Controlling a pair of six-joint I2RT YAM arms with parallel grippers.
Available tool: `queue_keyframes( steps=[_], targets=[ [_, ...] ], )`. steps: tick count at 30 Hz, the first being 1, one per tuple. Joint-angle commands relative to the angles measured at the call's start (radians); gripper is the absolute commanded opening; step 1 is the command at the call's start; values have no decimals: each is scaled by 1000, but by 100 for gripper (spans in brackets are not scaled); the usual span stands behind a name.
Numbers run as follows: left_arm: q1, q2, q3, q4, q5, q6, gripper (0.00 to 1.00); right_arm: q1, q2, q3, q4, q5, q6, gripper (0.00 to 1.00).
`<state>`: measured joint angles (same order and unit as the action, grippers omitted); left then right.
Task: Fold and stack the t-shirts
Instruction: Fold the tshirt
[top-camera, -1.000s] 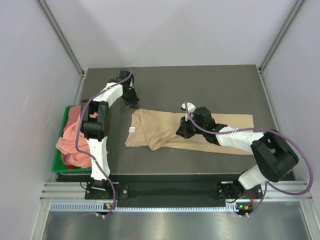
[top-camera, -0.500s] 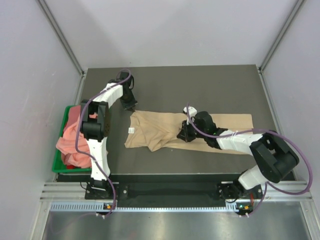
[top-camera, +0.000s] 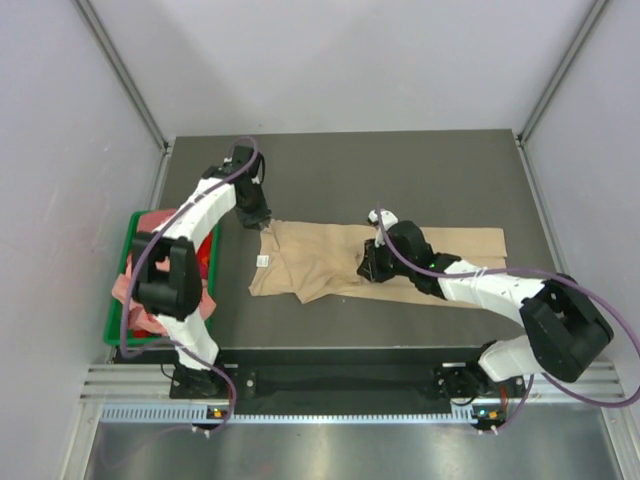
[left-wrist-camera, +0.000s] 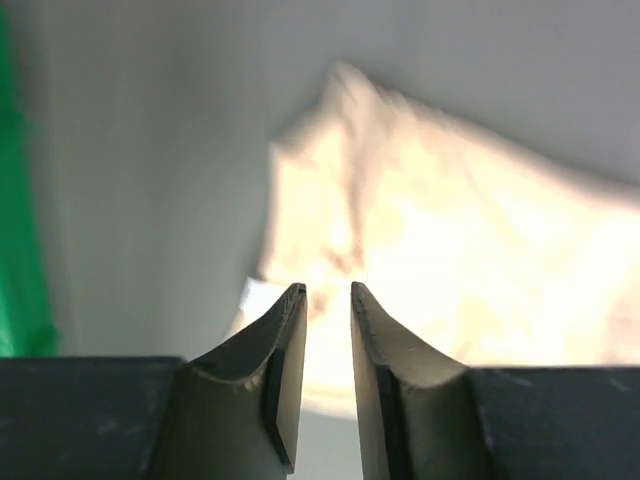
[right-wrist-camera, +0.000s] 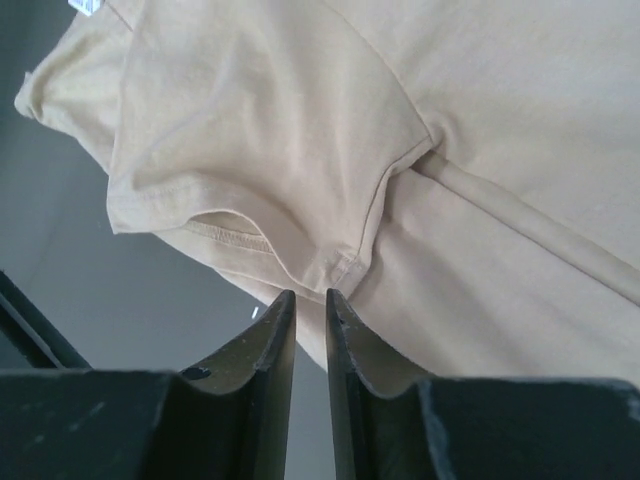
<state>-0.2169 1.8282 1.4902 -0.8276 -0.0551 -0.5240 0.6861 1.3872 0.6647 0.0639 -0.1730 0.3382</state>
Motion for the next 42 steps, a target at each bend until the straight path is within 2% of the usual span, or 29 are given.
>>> queue_keyframes(
  steps=[1, 3, 7, 11, 13, 25, 31, 42],
  targets=[
    [-83, -156, -160, 2, 102, 18, 31, 15, -25, 44, -29, 64, 51, 21],
    [-123, -240, -240, 27, 141, -22, 32, 15, -8, 55, -45, 88, 82, 28],
    [-222, -343, -425, 123, 228, -120, 32, 15, 56, 116, -91, 98, 179, 34],
    [-249, -440, -510, 181, 196, -185, 34, 44, 85, 147, -124, 141, 243, 38],
    [-249, -461, -568, 228, 224, -214, 36, 50, 98, 141, -122, 164, 252, 40],
    [-259, -488, -766, 416, 276, -318, 41, 50, 153, 113, -85, 144, 288, 41],
    [-271, -498, -841, 512, 297, -375, 41, 50, 177, 102, -75, 139, 306, 38],
    [-280, -468, -861, 551, 250, -393, 41, 52, 170, 75, -46, 124, 328, 33]
  ],
)
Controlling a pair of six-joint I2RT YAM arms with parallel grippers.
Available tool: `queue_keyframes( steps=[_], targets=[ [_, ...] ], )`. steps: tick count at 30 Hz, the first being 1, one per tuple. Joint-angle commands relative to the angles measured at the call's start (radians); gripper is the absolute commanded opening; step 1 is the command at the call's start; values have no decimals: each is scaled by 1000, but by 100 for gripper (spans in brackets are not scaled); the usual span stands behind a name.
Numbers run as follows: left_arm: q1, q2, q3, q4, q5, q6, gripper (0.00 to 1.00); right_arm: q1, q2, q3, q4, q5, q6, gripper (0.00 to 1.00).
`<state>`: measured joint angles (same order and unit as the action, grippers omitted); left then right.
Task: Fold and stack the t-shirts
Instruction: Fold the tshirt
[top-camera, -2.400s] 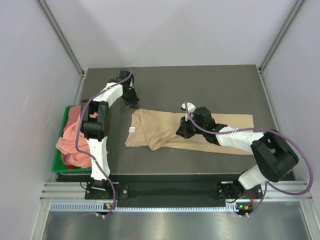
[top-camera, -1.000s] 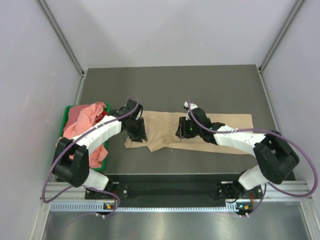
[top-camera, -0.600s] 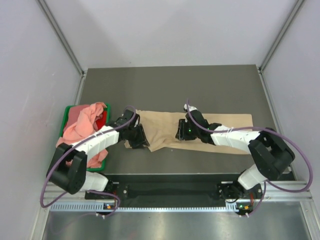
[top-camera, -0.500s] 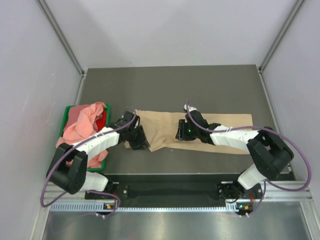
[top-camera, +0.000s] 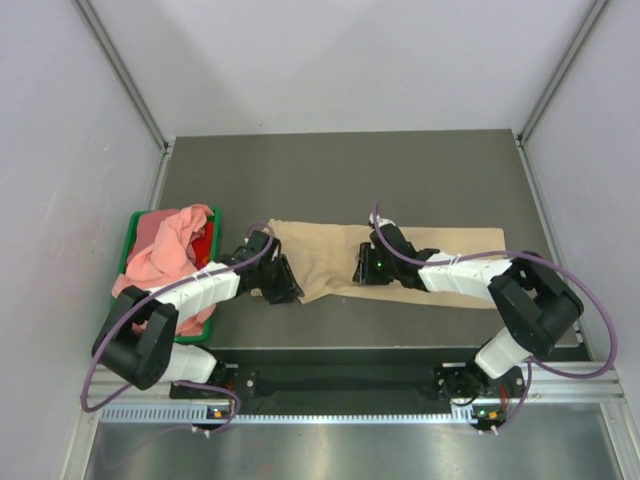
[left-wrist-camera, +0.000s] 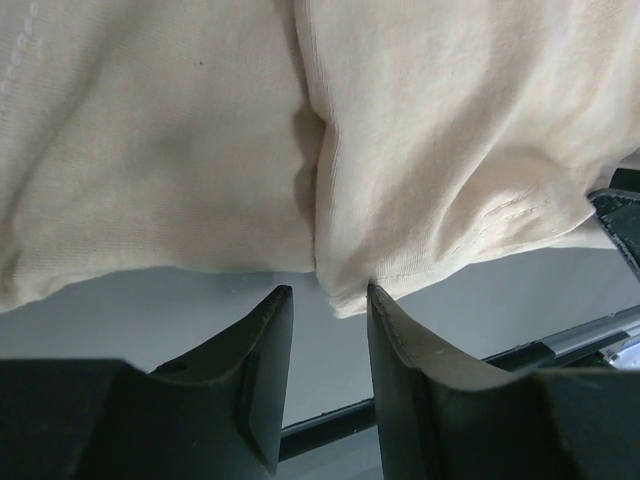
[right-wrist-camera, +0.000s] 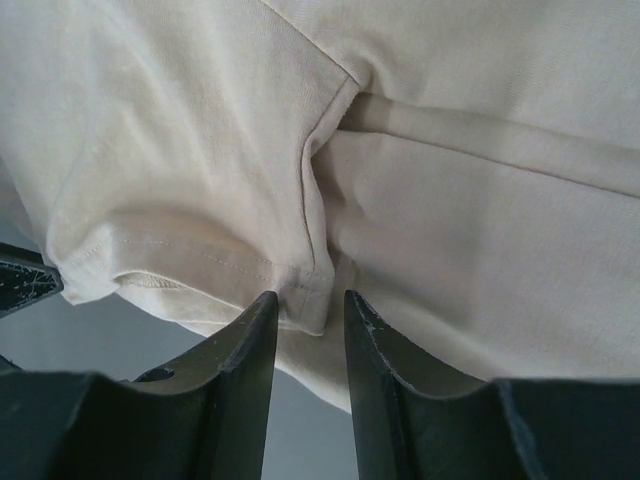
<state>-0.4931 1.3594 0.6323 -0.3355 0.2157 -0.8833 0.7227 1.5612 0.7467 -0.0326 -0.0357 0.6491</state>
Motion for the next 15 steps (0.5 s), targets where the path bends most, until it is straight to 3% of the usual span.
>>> queue_keyframes(
  steps=[1, 5, 7, 10, 11, 15],
  targets=[
    [-4, 7, -2, 62, -21, -34, 41, 15, -7, -7, 53, -16, 17, 33],
    [-4, 23, -3, 73, -7, -37, 36, 15, -9, -6, 54, -26, 20, 33],
    [-5, 21, -5, 67, 2, -36, 22, 15, -12, -4, 56, -33, 21, 31],
    [-5, 11, 16, 8, 1, -36, 0, 14, -23, -1, 54, -49, 21, 15],
    [-5, 6, 30, -22, -13, -31, 0, 15, -30, 2, 53, -50, 20, 8],
    [-7, -34, 119, -140, -53, -22, 0, 15, -87, 23, 36, -40, 6, 0]
  ],
)
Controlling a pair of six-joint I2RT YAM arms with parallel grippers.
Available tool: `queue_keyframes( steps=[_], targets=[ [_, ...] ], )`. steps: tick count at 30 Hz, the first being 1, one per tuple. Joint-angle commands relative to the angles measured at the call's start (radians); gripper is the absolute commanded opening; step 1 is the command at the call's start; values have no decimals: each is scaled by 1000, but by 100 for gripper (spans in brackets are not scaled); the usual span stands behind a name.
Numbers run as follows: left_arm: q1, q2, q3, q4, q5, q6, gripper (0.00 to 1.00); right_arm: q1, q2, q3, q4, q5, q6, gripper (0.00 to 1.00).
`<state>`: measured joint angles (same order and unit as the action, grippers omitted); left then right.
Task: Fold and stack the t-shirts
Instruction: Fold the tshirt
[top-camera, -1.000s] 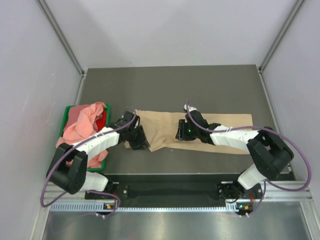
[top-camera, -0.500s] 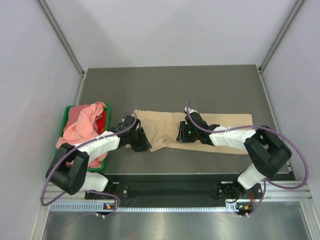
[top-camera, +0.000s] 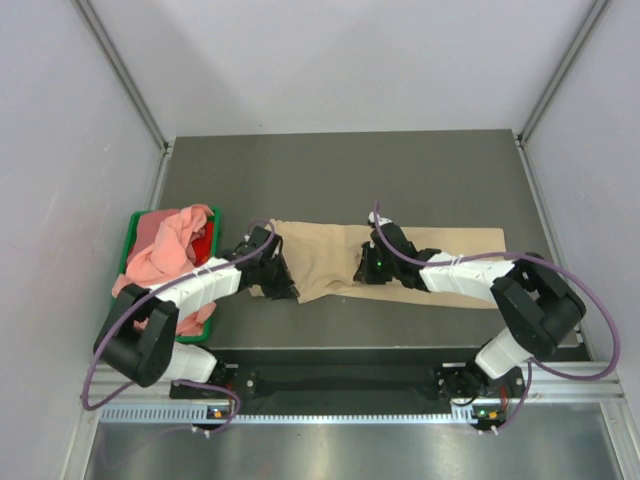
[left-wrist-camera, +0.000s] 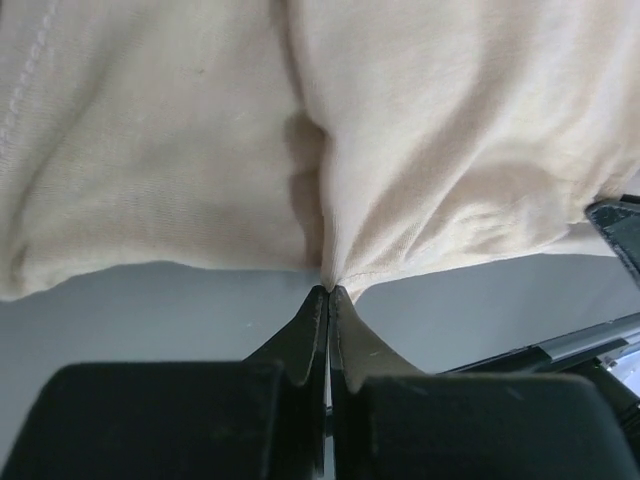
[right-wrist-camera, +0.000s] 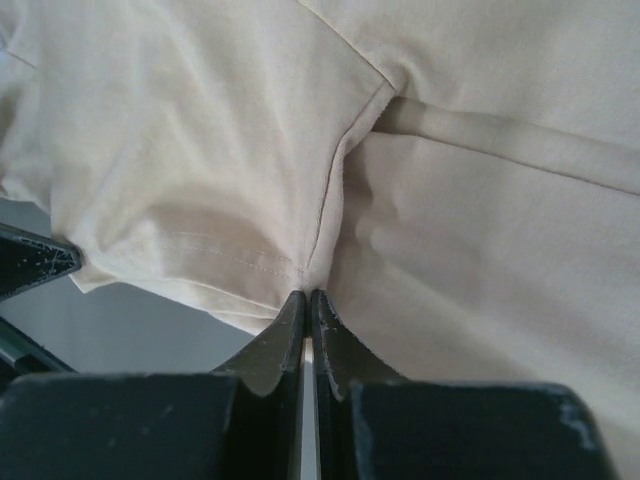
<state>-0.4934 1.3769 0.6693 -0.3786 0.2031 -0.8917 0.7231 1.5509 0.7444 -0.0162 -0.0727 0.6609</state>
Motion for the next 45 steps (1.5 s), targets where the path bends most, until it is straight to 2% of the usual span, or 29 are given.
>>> queue_keyframes(
  steps=[1, 6, 15, 25, 32, 40, 45],
  targets=[
    [-8, -68, 93, -117, -50, -13, 0, 15, -86, 32, -13, 1, -10, 0],
    [-20, -81, 115, -201, -82, -4, 0, 15, -118, 36, -48, 33, -32, 0],
    [-45, -67, 4, -120, -65, -27, 0, 15, -112, -37, -28, 56, -37, 0],
    [-59, -44, 12, -89, -50, -12, 0, 13, -63, -7, -28, 40, -50, 0],
    [-57, 20, 131, -164, -87, 28, 0, 13, -66, 62, -67, 27, -63, 0],
    [-48, 117, 291, -261, -137, 77, 0, 12, -5, 142, -117, 17, -89, 0],
    [-10, 175, 331, -270, -130, 96, 0, 7, 50, 216, -151, 16, -103, 0]
  ],
)
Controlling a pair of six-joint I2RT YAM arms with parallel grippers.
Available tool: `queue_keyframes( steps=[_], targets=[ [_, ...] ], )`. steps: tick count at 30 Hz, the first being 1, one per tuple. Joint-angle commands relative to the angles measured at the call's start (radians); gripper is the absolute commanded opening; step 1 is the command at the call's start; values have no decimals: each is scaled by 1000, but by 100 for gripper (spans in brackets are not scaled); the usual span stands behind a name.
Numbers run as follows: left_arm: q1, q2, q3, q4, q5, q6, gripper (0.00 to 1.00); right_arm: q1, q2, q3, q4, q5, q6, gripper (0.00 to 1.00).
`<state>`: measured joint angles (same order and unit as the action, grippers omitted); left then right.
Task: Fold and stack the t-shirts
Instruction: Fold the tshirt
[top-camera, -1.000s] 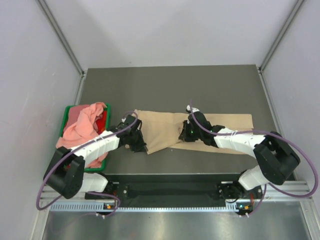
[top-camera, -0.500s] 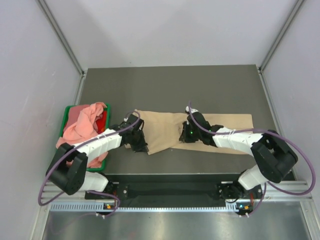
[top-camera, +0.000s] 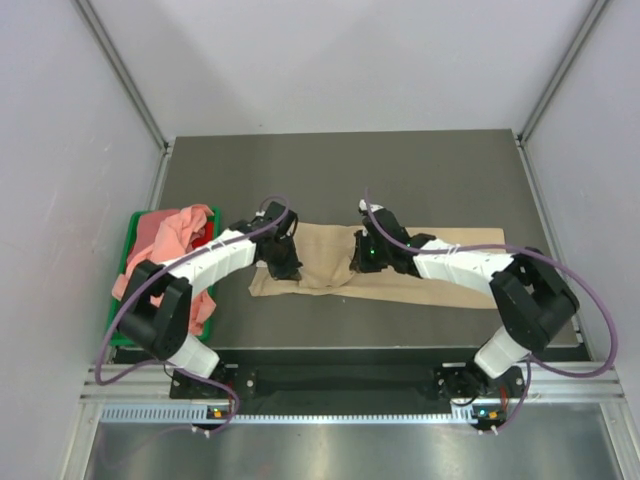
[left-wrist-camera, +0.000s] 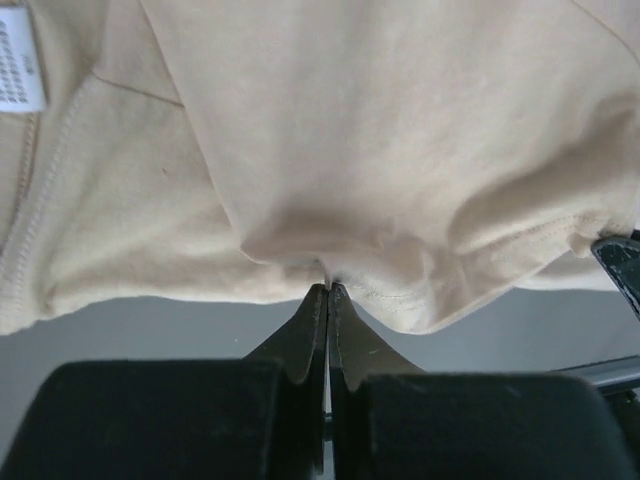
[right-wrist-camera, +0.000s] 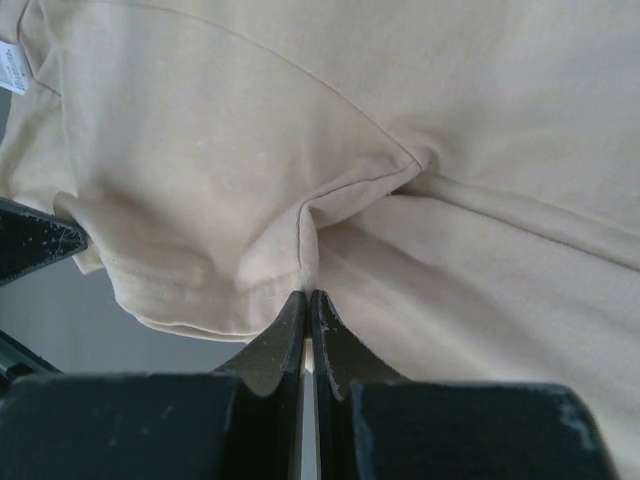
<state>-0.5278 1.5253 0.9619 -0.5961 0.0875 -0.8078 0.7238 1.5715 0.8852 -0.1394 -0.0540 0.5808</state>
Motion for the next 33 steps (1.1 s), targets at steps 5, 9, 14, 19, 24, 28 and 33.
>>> queue_keyframes(
  steps=[5, 9, 14, 19, 24, 28, 33],
  targets=[
    [72, 53, 78, -50, 1, 24, 0, -17, 91, 173, -61, -15, -36, 0],
    [104, 99, 112, -62, 4, 32, 0, -38, 143, 239, -78, -33, -39, 1],
    [152, 128, 133, -61, 12, 27, 0, -84, 231, 330, -106, -84, -35, 2],
    [178, 134, 175, -102, -38, 19, 17, -125, 265, 394, -101, -135, -26, 17],
    [177, 81, 239, -159, -155, 42, 23, -153, 226, 406, -101, -153, -24, 26],
    [154, 29, 248, -179, -163, 90, 24, -153, 188, 377, -117, -150, -39, 26],
    [108, -20, 164, -53, 61, 137, 24, -138, 157, 293, -80, -165, -26, 13]
  ],
)
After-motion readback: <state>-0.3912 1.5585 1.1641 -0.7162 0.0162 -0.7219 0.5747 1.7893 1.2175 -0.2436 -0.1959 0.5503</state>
